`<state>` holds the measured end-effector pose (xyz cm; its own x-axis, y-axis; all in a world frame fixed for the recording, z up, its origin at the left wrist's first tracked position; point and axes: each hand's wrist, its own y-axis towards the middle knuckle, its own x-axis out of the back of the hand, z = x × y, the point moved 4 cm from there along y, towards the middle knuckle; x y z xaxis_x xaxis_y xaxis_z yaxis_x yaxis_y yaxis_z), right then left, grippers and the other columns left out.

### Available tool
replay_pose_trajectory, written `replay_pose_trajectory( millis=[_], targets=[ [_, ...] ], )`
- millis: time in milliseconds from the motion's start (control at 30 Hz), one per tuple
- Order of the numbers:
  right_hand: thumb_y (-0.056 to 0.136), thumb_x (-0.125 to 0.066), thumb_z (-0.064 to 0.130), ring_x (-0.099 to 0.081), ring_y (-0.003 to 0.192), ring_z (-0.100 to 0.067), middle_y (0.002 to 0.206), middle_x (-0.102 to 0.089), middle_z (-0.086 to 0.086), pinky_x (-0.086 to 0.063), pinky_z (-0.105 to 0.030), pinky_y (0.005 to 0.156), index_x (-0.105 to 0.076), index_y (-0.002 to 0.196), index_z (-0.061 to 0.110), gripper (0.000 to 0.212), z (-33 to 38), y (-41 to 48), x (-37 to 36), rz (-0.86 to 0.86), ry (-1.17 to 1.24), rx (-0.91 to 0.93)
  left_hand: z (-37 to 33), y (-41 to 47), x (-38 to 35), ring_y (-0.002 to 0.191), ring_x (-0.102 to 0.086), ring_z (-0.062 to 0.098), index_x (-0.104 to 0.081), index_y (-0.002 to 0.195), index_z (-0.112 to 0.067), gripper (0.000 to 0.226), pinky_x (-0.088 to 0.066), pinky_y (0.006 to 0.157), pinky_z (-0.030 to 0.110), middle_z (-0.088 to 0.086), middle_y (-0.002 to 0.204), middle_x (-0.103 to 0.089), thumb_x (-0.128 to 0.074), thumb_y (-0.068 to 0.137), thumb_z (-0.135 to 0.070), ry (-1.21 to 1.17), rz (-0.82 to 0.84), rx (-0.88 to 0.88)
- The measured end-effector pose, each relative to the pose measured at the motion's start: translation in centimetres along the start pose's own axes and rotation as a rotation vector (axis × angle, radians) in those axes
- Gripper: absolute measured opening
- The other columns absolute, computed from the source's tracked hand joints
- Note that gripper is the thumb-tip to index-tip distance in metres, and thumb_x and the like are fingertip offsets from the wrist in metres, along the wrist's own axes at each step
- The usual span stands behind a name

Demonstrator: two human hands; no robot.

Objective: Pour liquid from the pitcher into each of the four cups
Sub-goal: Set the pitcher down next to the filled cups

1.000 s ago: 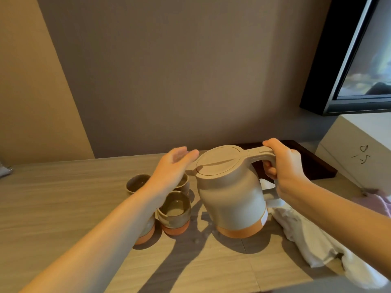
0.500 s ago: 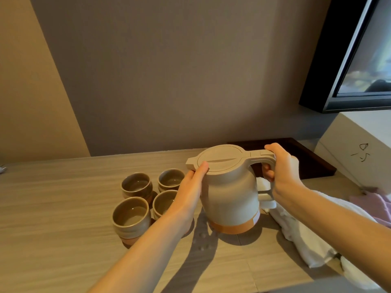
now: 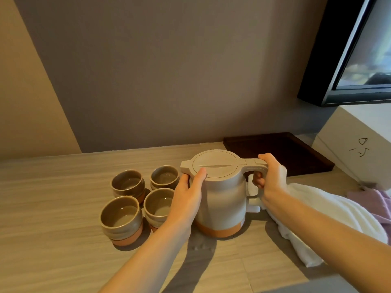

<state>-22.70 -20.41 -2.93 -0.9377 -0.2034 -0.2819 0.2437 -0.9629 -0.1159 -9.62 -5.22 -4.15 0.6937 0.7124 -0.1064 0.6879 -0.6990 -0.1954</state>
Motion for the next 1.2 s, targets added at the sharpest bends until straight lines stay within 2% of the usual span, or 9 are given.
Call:
replay_pose_trajectory(
  millis=[133, 300, 400, 633, 733, 933, 1000, 1100, 1200],
  targets=[
    [0.088, -0.056, 0.028, -0.045, 0.036, -0.004, 0.059, -0.057, -0.001, -0.034, -0.018, 0.041, -0.061, 0.075, 0.01, 0.022, -0.7, 0.1, 0.2, 0.001, 0.008, -0.008, 0.2, -0.3, 0.1, 0.12, -0.044, 0.009, -0.048, 0.138, -0.032, 0.052, -0.032, 0.093, 0.03, -0.016, 0.133, -0.054, -0.055, 0.091, -0.053, 0.044, -0.014, -0.015],
    [0.086, -0.055, 0.028, -0.038, 0.038, -0.007, 0.049, -0.049, 0.002, -0.03, -0.021, 0.041, -0.055, 0.067, 0.012, 0.025, -1.4, 0.8, 0.3, -0.015, 0.023, -0.012, 0.2, -0.6, 0.0, 0.103, -0.048, 0.001, -0.05, 0.13, -0.033, 0.043, -0.035, 0.088, 0.026, -0.025, 0.112, -0.055, -0.057, 0.091, -0.049, 0.041, -0.025, -0.055],
    [0.085, -0.055, 0.029, -0.034, 0.04, -0.009, 0.051, -0.046, 0.0, -0.027, -0.023, 0.042, -0.052, 0.063, 0.013, 0.027, -1.8, 1.4, 0.1, -0.022, 0.024, -0.022, 0.1, -0.6, 0.0, 0.098, -0.046, -0.001, -0.048, 0.126, -0.037, 0.04, -0.034, 0.088, 0.026, -0.03, 0.106, -0.052, -0.058, 0.09, -0.05, 0.053, -0.033, -0.066],
    [0.089, -0.053, 0.03, -0.035, 0.039, -0.007, 0.052, -0.045, -0.001, -0.029, -0.021, 0.043, -0.05, 0.065, 0.012, 0.03, -2.0, 2.8, -1.1, 0.018, 0.028, 0.013, 0.2, -0.2, -0.1, 0.115, -0.048, 0.006, -0.046, 0.138, -0.034, 0.059, -0.038, 0.092, 0.028, -0.018, 0.13, -0.055, -0.061, 0.085, -0.056, 0.041, -0.08, -0.105],
    [0.089, -0.053, 0.034, -0.036, 0.042, -0.009, 0.054, -0.044, -0.002, -0.03, -0.025, 0.048, -0.048, 0.064, 0.013, 0.033, -2.2, 3.4, -1.5, 0.024, 0.027, 0.016, 0.3, -0.1, -0.2, 0.119, -0.049, 0.01, -0.045, 0.138, -0.034, 0.063, -0.04, 0.094, 0.03, -0.015, 0.132, -0.054, -0.061, 0.083, -0.059, 0.035, -0.106, -0.112],
    [0.096, -0.043, 0.037, -0.034, 0.044, -0.01, 0.043, -0.039, 0.003, -0.031, -0.027, 0.053, -0.047, 0.063, 0.013, 0.041, -2.8, 3.7, -1.5, 0.03, 0.002, 0.028, 0.0, 0.3, 0.0, 0.102, -0.05, 0.0, -0.047, 0.135, -0.033, 0.058, -0.037, 0.085, 0.024, -0.018, 0.124, -0.054, -0.062, 0.084, -0.055, 0.041, -0.096, -0.137],
    [0.096, -0.042, 0.037, -0.033, 0.043, -0.011, 0.039, -0.039, 0.004, -0.031, -0.028, 0.053, -0.047, 0.061, 0.013, 0.042, -3.0, 3.9, -1.6, 0.042, -0.014, 0.014, -0.1, 0.3, 0.0, 0.103, -0.049, 0.002, -0.047, 0.135, -0.032, 0.058, -0.037, 0.085, 0.025, -0.019, 0.121, -0.054, -0.064, 0.084, -0.054, 0.037, -0.097, -0.127],
    [0.091, -0.038, 0.044, -0.042, 0.052, -0.017, 0.048, -0.045, -0.002, -0.038, -0.034, 0.062, -0.049, 0.061, 0.014, 0.044, -3.0, 3.9, -1.7, 0.063, -0.079, 0.012, -0.4, 0.3, 0.2, 0.106, -0.048, 0.007, -0.048, 0.134, -0.029, 0.061, -0.037, 0.083, 0.027, -0.014, 0.122, -0.056, -0.067, 0.082, -0.054, 0.034, -0.124, -0.095],
    [0.092, -0.033, 0.046, -0.057, 0.08, -0.025, 0.079, -0.061, -0.011, -0.045, -0.041, 0.084, -0.06, 0.079, 0.014, 0.043, -2.7, 3.6, -1.4, 0.032, -0.177, 0.018, -0.7, 0.1, 0.3, 0.104, -0.05, 0.009, -0.051, 0.131, -0.025, 0.059, -0.038, 0.08, 0.026, -0.01, 0.12, -0.059, -0.068, 0.082, -0.053, 0.064, -0.144, -0.099]
  ],
)
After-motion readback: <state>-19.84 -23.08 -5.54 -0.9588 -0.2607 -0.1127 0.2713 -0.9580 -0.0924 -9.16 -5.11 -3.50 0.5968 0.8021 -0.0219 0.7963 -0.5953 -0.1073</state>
